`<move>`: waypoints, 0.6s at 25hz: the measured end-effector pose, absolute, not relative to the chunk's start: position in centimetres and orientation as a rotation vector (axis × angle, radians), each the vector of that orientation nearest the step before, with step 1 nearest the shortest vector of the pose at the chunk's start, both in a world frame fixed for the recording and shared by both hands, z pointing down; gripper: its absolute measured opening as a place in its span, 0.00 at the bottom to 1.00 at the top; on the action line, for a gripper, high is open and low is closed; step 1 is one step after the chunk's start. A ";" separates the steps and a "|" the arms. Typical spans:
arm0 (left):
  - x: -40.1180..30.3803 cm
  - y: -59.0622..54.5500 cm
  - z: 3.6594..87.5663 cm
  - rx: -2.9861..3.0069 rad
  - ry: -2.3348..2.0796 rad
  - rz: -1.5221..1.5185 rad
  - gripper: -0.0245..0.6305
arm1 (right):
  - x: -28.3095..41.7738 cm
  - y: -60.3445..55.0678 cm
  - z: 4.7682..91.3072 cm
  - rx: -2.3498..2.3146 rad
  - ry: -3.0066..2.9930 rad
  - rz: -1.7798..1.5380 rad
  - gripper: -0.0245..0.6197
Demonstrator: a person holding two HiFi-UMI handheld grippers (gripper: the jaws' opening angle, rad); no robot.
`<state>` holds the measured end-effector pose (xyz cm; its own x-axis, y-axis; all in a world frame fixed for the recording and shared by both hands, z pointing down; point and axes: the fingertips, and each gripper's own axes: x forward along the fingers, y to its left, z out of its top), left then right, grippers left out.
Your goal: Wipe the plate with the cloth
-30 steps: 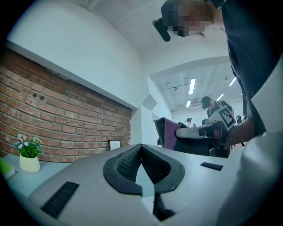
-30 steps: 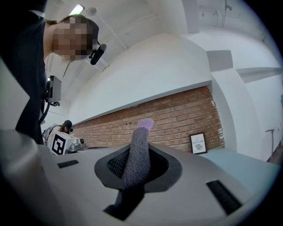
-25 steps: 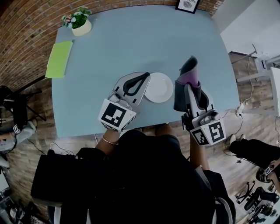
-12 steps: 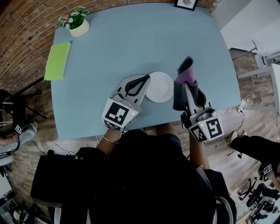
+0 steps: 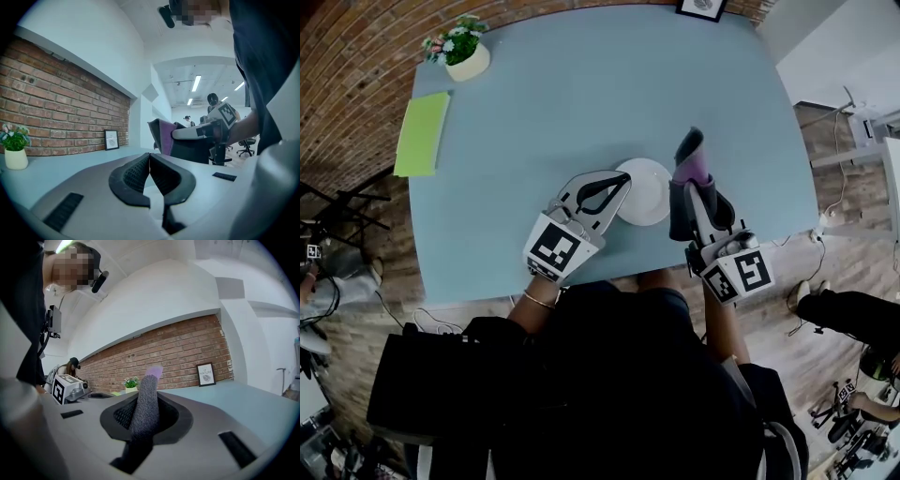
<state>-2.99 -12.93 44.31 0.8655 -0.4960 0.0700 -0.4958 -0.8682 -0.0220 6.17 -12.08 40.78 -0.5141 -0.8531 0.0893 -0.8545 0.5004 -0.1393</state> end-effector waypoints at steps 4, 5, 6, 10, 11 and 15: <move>-3.2 -13.6 45.5 -3.089 0.850 -0.110 0.03 | 6.3 -12.4 42.1 1.523 -2.690 0.294 0.10; -3.3 -13.7 45.8 -3.100 0.864 -0.122 0.03 | 6.3 -12.4 42.5 1.517 -2.683 0.303 0.10; -3.4 -13.9 46.3 -3.109 0.874 -0.143 0.03 | 6.3 -12.6 42.8 1.513 -2.677 0.311 0.10; -3.6 -14.4 47.9 -3.148 0.906 -0.221 0.03 | 6.3 -13.1 44.2 1.495 -2.657 0.341 0.10; -3.5 -14.4 48.4 -3.158 0.911 -0.247 0.03 | 6.3 -13.2 44.5 1.490 -2.651 0.348 0.10; -3.5 -14.5 50.0 -3.210 0.920 -0.328 0.04 | 6.1 -13.7 46.1 1.467 -2.631 0.378 0.10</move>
<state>-3.46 -14.53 49.99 0.8324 -0.4979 0.2432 -0.5395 -0.8285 0.1504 6.12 -13.74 46.14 -0.5286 -0.8222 0.2112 -0.8484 0.5032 -0.1643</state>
